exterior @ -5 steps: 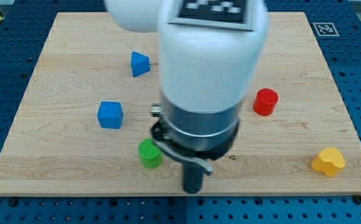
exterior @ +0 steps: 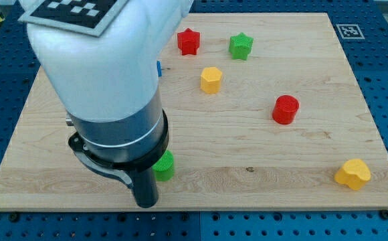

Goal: Reposition your arm left to the green circle

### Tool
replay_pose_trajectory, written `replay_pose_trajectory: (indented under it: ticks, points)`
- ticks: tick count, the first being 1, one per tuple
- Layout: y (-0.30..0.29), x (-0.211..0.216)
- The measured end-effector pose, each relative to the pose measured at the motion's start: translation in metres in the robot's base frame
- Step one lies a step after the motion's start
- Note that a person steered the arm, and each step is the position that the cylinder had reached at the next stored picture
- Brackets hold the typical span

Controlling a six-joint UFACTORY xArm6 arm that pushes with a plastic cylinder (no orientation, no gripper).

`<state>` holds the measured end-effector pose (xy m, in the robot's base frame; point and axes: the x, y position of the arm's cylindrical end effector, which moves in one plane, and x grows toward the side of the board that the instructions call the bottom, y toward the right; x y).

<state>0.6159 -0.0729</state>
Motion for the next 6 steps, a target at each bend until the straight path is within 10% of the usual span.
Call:
replay_pose_trajectory:
  ticks: [6]
  points:
    - [-0.011,-0.028]
